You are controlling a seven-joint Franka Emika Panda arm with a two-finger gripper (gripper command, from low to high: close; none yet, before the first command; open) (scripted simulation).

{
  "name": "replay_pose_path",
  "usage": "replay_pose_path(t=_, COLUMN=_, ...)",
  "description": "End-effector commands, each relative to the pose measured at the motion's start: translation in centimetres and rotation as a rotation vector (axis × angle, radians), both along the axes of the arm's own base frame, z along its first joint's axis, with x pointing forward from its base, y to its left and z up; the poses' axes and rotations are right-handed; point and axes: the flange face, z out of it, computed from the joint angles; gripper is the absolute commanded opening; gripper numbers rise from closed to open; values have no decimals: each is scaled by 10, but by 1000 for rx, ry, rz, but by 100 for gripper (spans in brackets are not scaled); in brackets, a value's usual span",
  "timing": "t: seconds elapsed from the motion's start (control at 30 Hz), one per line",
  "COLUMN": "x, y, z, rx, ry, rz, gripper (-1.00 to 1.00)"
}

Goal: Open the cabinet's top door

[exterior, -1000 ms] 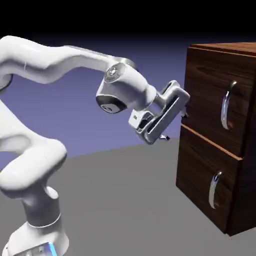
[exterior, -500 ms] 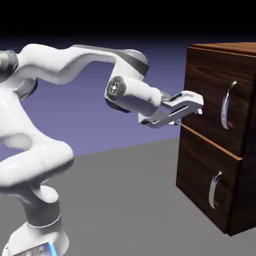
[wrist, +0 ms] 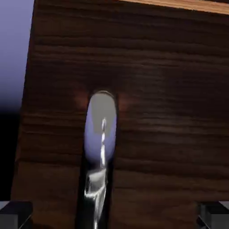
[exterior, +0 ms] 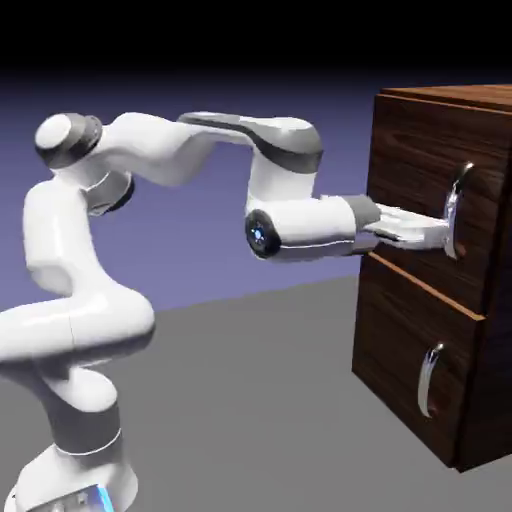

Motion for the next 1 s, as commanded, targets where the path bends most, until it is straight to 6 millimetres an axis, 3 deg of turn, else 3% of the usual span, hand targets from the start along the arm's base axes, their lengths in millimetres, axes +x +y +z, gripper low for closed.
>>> replay_pose_path(t=0.0, x=0, y=0, z=0, rx=0, ry=0, rz=0, gripper=100)
replay_pose_path(t=0.5, x=-30, y=80, z=87, rx=-705, ry=221, rz=229, gripper=100)
replay_pose_path(t=0.97, x=-90, y=114, z=168, rx=-1402, ry=309, rz=390, gripper=100)
